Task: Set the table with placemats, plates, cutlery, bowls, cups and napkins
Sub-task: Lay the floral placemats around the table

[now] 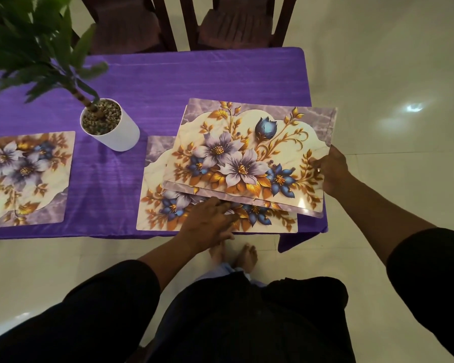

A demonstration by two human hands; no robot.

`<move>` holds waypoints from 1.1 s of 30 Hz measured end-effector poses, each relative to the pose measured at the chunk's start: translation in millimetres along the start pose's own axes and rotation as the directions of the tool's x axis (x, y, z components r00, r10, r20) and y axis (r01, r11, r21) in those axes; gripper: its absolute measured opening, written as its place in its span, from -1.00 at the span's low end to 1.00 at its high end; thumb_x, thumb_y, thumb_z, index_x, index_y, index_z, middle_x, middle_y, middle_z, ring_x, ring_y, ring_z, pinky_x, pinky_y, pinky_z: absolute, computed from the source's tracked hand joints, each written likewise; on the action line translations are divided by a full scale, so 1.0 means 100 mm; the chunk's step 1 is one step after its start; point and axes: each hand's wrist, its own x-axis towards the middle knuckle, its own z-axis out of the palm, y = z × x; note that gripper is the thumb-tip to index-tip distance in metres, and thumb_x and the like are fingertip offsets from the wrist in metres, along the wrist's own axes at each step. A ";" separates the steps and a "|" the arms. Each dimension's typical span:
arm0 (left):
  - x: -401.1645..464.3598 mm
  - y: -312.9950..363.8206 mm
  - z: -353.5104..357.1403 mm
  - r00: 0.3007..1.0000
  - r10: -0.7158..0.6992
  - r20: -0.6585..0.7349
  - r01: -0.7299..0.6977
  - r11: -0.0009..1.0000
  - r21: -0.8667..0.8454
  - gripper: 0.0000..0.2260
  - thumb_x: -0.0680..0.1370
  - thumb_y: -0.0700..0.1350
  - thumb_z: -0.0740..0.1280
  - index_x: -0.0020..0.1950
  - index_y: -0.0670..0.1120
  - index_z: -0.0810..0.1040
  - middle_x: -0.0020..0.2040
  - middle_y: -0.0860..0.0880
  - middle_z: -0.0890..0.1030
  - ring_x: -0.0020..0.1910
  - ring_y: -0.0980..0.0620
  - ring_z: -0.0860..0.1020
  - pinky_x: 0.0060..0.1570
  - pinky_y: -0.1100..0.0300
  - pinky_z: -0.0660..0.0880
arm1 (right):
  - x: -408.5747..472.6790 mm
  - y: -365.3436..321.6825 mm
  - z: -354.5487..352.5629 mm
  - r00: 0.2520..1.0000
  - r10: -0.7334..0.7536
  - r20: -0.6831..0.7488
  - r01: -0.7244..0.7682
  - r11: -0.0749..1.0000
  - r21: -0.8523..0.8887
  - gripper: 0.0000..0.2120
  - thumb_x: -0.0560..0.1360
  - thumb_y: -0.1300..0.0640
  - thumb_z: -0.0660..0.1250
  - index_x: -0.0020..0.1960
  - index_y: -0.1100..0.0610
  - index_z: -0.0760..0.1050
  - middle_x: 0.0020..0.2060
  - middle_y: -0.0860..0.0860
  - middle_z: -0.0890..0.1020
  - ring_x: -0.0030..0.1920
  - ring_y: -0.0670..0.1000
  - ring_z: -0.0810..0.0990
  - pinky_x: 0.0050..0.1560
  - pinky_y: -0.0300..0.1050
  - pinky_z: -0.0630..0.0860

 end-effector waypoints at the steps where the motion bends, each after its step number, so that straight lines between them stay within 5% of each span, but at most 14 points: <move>1: 0.01 0.01 -0.02 1.000 -0.006 0.006 0.006 1.000 0.007 -0.57 0.43 0.25 0.53 0.22 0.09 0.70 0.30 -0.01 0.66 0.16 -0.10 0.61 -0.06 0.02 0.62 | -0.01 0.00 -0.01 1.000 -0.002 0.003 0.002 1.000 0.001 -0.72 0.57 0.31 0.35 0.14 -0.05 0.57 -0.10 -0.10 0.73 -0.17 -0.06 0.73 -0.39 -0.19 0.61; 6: 0.05 0.07 -0.03 1.000 -0.015 0.018 0.015 1.000 -0.002 -0.64 0.47 0.19 0.49 0.20 0.09 0.71 0.20 -0.02 0.69 0.08 -0.09 0.61 -0.18 0.05 0.61 | -0.03 0.05 -0.06 1.000 0.001 0.018 -0.001 1.000 0.008 -0.71 0.57 0.30 0.35 0.10 -0.08 0.57 -0.07 -0.08 0.74 -0.13 -0.03 0.74 -0.27 -0.09 0.65; 19: 0.03 0.19 0.10 0.992 -0.123 -0.041 0.120 0.990 -0.074 -0.66 0.55 0.12 0.37 0.30 0.09 0.64 0.24 -0.04 0.65 0.17 -0.10 0.55 -0.10 0.02 0.63 | -0.08 0.08 -0.10 1.000 0.006 0.000 -0.006 1.000 -0.023 -0.74 0.59 0.28 0.35 0.16 -0.04 0.54 -0.05 -0.07 0.71 -0.10 -0.02 0.71 -0.28 -0.13 0.61; 24: -0.06 0.15 0.24 0.997 -0.070 -0.039 0.069 0.997 -0.034 -0.38 0.50 0.25 0.42 0.52 0.09 0.43 0.52 -0.05 0.42 0.44 -0.15 0.38 0.30 -0.10 0.48 | -0.05 0.10 -0.16 0.999 0.031 -0.015 -0.031 0.999 0.007 -0.67 0.56 0.33 0.34 0.25 0.02 0.55 0.02 0.00 0.70 -0.01 0.06 0.69 -0.17 -0.04 0.60; 28: -0.25 0.00 0.31 0.978 -0.205 0.037 0.206 0.979 -0.007 -0.10 0.46 0.37 0.41 0.68 0.07 0.13 0.63 -0.11 0.24 0.59 -0.24 0.20 0.47 -0.21 0.32 | -0.04 0.07 -0.13 1.000 0.030 -0.006 -0.030 1.000 0.006 -0.64 0.54 0.30 0.33 0.29 0.03 0.54 0.10 0.04 0.69 0.11 0.13 0.67 0.13 0.19 0.62; 33: -0.39 -0.10 0.36 0.973 -0.230 0.017 0.230 0.973 -0.002 -0.21 0.48 0.29 0.46 0.62 0.04 0.31 0.61 -0.14 0.31 0.57 -0.26 0.30 0.46 -0.21 0.34 | -0.06 0.06 -0.06 1.000 0.022 0.015 -0.021 1.000 -0.006 -0.69 0.56 0.29 0.33 0.23 0.01 0.55 0.07 0.03 0.69 0.06 0.11 0.68 0.03 0.11 0.62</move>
